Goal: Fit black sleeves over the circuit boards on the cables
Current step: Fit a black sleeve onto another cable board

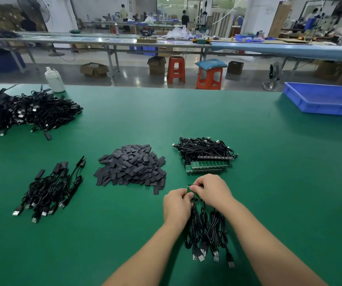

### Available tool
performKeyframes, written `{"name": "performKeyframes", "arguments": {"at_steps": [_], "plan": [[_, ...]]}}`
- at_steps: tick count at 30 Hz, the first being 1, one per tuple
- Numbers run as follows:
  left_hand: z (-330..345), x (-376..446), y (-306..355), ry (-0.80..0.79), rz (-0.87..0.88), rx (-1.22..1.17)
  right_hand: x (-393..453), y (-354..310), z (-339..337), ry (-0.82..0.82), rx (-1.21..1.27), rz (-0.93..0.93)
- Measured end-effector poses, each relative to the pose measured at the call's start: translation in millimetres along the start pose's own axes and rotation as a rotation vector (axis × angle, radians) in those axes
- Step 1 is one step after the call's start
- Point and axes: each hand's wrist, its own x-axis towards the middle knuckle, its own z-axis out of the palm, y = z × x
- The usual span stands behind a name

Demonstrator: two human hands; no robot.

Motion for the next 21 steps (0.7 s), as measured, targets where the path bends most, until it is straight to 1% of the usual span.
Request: {"name": "performKeyframes", "arguments": {"at_steps": [4,8,12,14,16,18,21], "plan": [[0.9,-2.1,2.8,0.008,-0.025,0.006,0.8,-1.3,2.6,0.017,-0.037,0.008],[-0.5,-5.1,6.4,0.041,-0.004,0.065,2.1,-2.4,6.8,0.041,-0.084,0.006],[-11.4,-0.2,-0.7,0.051,-0.044,-0.019,4.7,9.1,5.6,0.072,-0.106,-0.045],[-23.4,6.1,-10.8,-0.010,-0.112,-0.156,7.7,23.0,-1.6,0.067,-0.091,-0.032],[-37.4,10.8,-20.6,-0.137,-0.188,-0.272,12.3,37.5,-10.2,0.027,-0.075,-0.052],[-48.8,16.0,-29.5,-0.210,-0.188,-0.249,18.0,48.6,-17.7,-0.021,-0.109,-0.093],[-60.2,22.6,-37.9,-0.205,-0.146,-0.124,28.4,57.5,-23.9,-0.048,-0.228,-0.139]]}}
